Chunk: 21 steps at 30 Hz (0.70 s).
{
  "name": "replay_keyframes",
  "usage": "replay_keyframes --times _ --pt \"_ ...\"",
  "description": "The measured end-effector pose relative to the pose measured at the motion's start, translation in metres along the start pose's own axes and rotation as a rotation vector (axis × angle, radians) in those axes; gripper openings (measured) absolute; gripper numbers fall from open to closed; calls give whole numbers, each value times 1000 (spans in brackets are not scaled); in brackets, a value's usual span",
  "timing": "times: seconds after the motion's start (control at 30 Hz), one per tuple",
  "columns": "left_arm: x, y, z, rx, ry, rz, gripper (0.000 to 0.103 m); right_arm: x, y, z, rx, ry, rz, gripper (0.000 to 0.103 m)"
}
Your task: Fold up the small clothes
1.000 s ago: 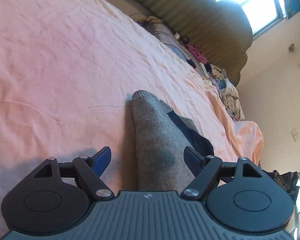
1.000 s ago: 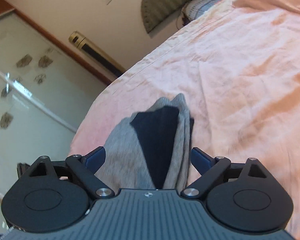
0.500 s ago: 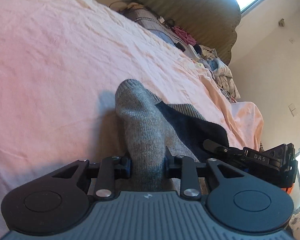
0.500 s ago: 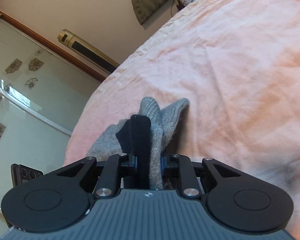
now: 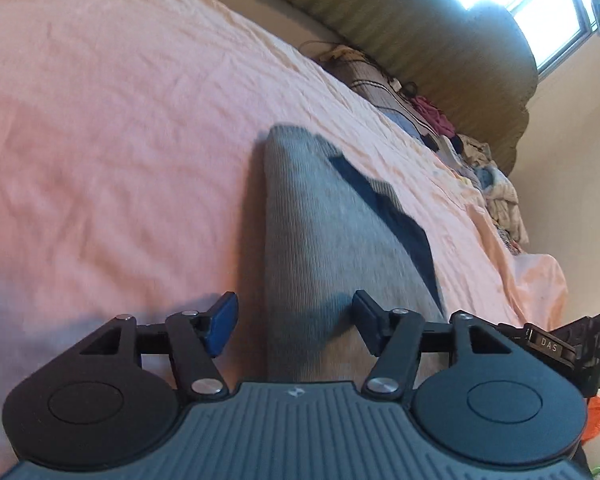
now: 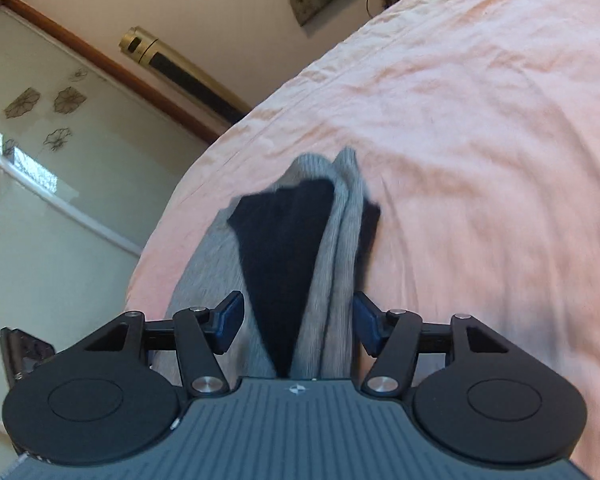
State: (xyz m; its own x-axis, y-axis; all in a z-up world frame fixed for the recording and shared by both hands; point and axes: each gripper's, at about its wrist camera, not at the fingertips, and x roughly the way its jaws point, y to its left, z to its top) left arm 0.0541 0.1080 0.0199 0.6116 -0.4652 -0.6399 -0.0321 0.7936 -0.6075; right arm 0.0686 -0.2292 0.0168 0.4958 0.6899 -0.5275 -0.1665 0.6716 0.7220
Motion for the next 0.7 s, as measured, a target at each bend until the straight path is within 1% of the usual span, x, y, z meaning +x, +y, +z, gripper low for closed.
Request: replay_keyframes --times 0.03,0.1,0.13,0.17,0.2,0.23,0.3,0.37,0.4,0.43,0.47,0.5,0.53,0.57,0.6,0.63,0.67,0.7 --pt "-1 2 -12 -16 31 -27 62 -8 2 -12 -10 19 11 61" --pt "-7 -2 -31 -5 19 -57 60 -16 7 -33 -18 57 13 61" --pt "-7 -6 -37 13 27 -65 59 -16 11 -43 -41 77 16 58" --pt "-4 -13 -42 50 48 -51 29 -17 15 -52 -76 76 5 51" --pt "2 -17 -44 77 79 -23 13 -15 18 -57 -107 86 -23 22" --pt "1 -19 -46 88 75 -10 13 -15 20 -59 -121 99 -33 19" --pt "-8 -24 -44 130 74 4 11 -24 27 -62 -166 93 -40 19" --pt "-18 -26 -46 195 73 27 11 -35 31 -64 -219 84 -63 19" --pt "-19 -23 -49 233 77 61 12 -35 29 -66 -238 91 -90 18" --pt "-20 -22 -54 266 65 75 13 -33 23 -68 -246 87 -94 14" --pt "-23 -22 -59 293 43 79 14 -33 18 -69 -228 74 -75 14" --pt "-28 -27 -62 326 23 102 15 -33 16 -66 -199 80 -64 18" --pt "-36 -35 -65 357 -6 125 16 -35 16 -61 -176 91 -55 31" --pt "-47 -42 -69 392 -43 141 16 -40 19 -55 -155 73 -61 38" --pt "-58 -51 -73 429 -89 160 20 -49 24 -48 -157 19 -69 46" --pt "-67 -59 -76 470 -141 177 22 -55 28 -38 -162 -34 -63 48" --pt "-73 -73 -78 528 -213 189 35 -59 33 -26 -158 -76 -46 48" --pt "-76 -84 -80 577 -267 192 62 -57 37 -14 -150 -101 -39 48"
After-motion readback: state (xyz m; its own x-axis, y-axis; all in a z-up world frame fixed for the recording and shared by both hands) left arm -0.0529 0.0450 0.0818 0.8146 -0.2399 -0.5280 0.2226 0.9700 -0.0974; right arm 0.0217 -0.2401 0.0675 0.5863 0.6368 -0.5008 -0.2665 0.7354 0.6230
